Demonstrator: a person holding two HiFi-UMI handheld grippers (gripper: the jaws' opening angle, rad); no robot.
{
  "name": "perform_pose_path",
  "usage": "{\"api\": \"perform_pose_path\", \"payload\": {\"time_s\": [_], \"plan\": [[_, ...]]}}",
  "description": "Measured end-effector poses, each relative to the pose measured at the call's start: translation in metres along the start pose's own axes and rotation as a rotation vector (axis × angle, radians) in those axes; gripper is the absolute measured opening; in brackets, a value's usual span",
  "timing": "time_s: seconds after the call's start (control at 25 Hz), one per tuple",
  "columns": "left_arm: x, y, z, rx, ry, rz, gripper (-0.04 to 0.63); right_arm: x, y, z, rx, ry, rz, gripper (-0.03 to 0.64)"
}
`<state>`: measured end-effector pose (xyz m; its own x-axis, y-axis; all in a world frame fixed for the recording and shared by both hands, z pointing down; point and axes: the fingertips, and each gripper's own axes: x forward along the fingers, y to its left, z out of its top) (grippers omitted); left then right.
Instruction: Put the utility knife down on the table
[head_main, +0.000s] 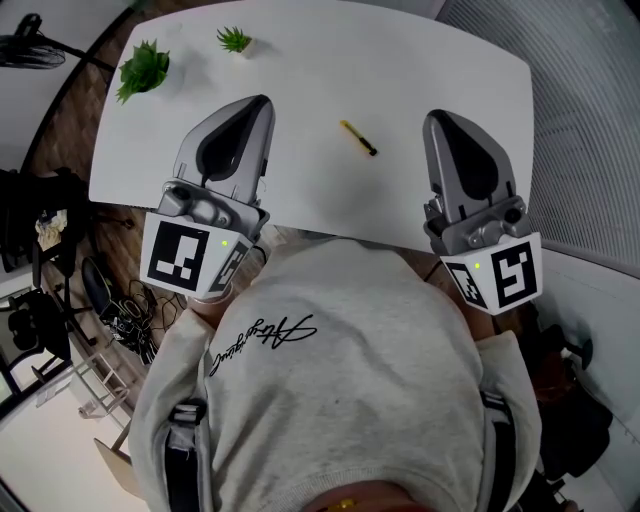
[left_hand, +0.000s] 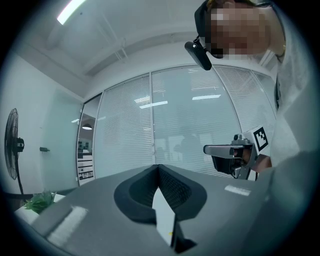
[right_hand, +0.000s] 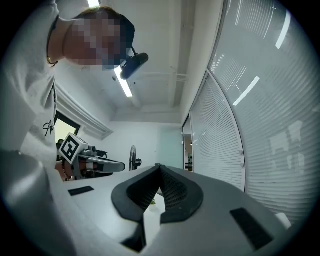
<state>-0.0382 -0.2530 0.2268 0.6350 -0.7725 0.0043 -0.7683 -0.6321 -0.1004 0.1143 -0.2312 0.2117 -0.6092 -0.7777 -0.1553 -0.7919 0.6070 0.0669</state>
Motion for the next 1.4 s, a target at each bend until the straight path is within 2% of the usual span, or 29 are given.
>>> {"api": "perform_pose_path", "payload": {"time_s": [0.48,1.4], "plan": [[0.002,-0.005,-0.001,-0.004,-0.003,-0.012,-0.014,-0.001,-0.001,-0.004,-0.014,0.022,-0.005,0.003],[0.002,-0.003,0.007,0.006,-0.006,-0.005,-0.012,0.001,-0.004,0.005,0.012,-0.011,0.008,0.003]]}}
